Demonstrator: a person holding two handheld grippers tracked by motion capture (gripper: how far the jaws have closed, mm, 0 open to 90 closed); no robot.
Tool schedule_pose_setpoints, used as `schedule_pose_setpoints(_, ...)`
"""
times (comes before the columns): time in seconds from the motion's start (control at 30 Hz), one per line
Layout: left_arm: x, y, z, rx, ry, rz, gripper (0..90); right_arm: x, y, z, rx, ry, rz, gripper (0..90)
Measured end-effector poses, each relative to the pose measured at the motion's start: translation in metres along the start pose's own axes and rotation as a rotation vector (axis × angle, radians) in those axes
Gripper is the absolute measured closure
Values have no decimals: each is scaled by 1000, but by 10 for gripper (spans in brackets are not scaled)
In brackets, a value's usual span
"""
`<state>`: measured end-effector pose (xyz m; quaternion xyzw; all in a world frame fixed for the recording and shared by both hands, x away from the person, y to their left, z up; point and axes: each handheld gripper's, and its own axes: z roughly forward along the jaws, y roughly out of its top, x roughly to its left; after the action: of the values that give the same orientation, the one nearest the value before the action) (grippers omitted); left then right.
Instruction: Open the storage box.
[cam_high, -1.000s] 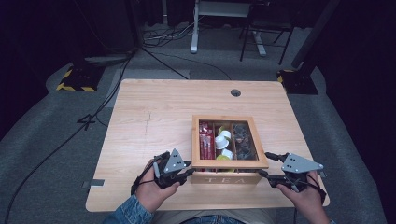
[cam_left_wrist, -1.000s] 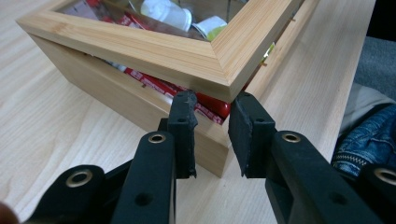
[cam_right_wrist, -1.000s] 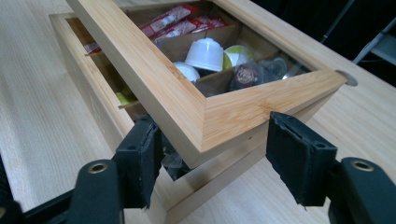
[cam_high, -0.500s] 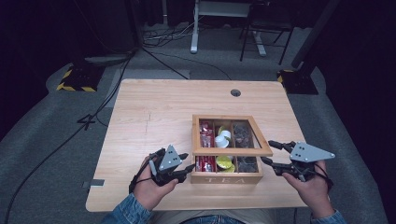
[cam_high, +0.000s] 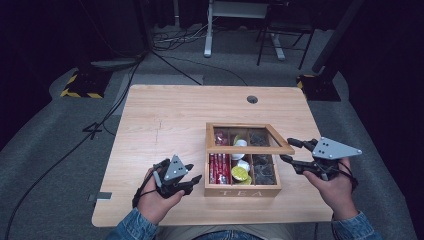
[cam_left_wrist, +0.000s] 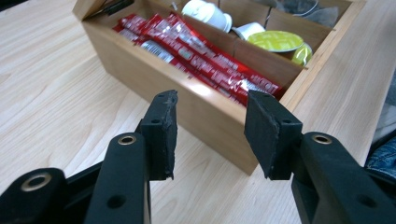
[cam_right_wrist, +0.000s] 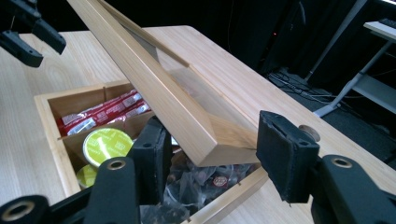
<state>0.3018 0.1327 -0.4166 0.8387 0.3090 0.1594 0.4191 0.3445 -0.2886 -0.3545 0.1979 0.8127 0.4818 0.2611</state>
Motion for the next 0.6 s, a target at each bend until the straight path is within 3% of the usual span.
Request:
schedule_pose_setpoints(0.43, 9, -17, -14, 10, 53, -57, 541, -26, 19, 7, -61, 15, 25, 517)
schedule_pose_setpoints(0.6, 16, -24, -18, 25, 92, -68, 515, -38, 29, 11, -81, 8, 32, 524)
